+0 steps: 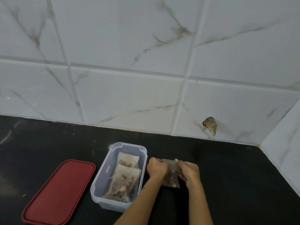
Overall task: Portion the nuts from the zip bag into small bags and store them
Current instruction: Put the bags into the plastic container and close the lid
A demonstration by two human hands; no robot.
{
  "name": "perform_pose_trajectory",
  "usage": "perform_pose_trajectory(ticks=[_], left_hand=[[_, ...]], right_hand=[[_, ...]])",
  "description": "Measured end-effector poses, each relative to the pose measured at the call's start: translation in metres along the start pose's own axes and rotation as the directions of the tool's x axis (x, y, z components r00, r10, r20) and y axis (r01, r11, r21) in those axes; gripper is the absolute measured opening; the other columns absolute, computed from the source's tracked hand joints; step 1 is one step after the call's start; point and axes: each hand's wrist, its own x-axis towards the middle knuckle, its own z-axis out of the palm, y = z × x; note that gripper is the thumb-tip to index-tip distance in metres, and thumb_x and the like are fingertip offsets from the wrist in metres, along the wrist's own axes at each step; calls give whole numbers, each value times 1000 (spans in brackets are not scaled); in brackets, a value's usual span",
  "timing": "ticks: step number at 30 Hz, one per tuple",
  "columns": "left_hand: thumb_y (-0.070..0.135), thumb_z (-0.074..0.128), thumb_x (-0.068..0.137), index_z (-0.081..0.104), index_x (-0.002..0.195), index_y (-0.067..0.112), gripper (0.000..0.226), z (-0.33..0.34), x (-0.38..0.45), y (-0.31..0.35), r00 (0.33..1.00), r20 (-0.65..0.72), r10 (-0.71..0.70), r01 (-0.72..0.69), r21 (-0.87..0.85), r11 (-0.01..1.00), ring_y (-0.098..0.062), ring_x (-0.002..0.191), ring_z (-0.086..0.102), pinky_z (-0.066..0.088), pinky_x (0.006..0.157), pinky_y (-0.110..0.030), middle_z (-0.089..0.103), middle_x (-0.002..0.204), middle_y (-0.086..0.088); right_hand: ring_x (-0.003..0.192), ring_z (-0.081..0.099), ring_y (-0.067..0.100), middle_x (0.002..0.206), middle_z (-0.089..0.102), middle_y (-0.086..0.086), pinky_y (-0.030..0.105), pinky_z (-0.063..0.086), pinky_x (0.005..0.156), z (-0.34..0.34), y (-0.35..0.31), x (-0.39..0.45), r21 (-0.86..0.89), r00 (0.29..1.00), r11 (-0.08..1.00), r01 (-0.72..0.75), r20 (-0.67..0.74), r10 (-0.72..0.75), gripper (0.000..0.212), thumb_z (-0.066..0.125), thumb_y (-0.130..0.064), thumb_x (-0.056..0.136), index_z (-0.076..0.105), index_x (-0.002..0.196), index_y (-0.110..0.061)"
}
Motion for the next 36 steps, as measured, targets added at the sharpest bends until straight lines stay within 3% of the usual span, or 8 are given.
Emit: perform_pose_trajectory(ticks=[2, 5, 10, 18, 24, 28, 33, 36], left_hand=[[11, 56, 89, 63, 90, 12, 8, -1, -5, 1, 999, 36, 18, -16, -65, 998, -25, 101, 62, 51, 92, -37, 66, 105, -10], [8, 54, 90, 53, 78, 19, 16, -6, -14, 4, 993, 48, 106, -98, -144, 985, -20, 93, 60, 52, 85, -31, 63, 96, -6], [14, 54, 95, 51, 85, 22, 13, -31, -35, 18, 960, 62, 273, -254, -216, 943, -6, 82, 56, 43, 65, -11, 56, 86, 6], [12, 63, 90, 51, 91, 18, 13, -120, -56, 31, 856, -133, 500, -515, -306, 800, -6, 66, 56, 43, 57, -6, 61, 71, 3], [15, 63, 89, 65, 91, 10, 5, -168, -33, 2, 901, -183, 394, -425, -182, 887, -10, 73, 59, 45, 64, -16, 63, 77, 4], [23, 70, 85, 68, 92, 12, 13, -185, -24, -14, 932, -45, 358, -361, -173, 917, -14, 80, 63, 55, 76, -31, 67, 83, 0], [-2, 61, 80, 61, 112, 13, 35, -186, -19, -23, 928, 48, 371, -371, 0, 929, -9, 84, 59, 45, 63, -13, 63, 101, -1], [-4, 57, 82, 63, 117, 7, 37, -181, -18, -24, 922, 64, 382, -386, 93, 918, -18, 102, 61, 48, 80, -20, 62, 119, -8]], right_hand=[[78, 65, 22, 86, 68, 13, 28, 50, 62, -7, 0, -11, 81, 999, 997, 15, 33, -17, 11, 71, -12, 83, 65, 79, -4], [82, 66, 22, 88, 69, 14, 28, 51, 65, -16, -2, -33, 147, 996, 988, 50, 67, -60, 9, 67, -11, 86, 66, 84, -2], [91, 64, 21, 93, 67, 11, 32, 51, 77, -22, -20, -78, 60, 976, 982, 181, 108, -187, 14, 60, -19, 91, 67, 90, -7], [79, 64, 23, 80, 68, 13, 41, 53, 79, 21, -43, -135, 90, 911, 915, 394, 92, -402, 22, 65, -22, 88, 67, 78, -3], [68, 67, 19, 66, 68, 0, 34, 57, 68, 77, -22, -150, -256, 832, 807, 533, -13, -554, 16, 71, -29, 82, 69, 70, -19], [69, 63, 17, 70, 67, 0, 33, 54, 66, 99, -11, -158, -458, 821, 729, 509, 6, -571, 23, 63, -29, 89, 71, 72, -15], [91, 64, 19, 101, 67, 5, 27, 50, 72, 113, -12, -168, -673, 796, 595, 440, -15, -605, 20, 55, -21, 95, 64, 110, -13], [107, 58, 22, 118, 58, 8, 26, 46, 77, 110, -20, -178, -729, 829, 522, 442, 110, -548, 32, 49, -13, 95, 47, 127, -12]])
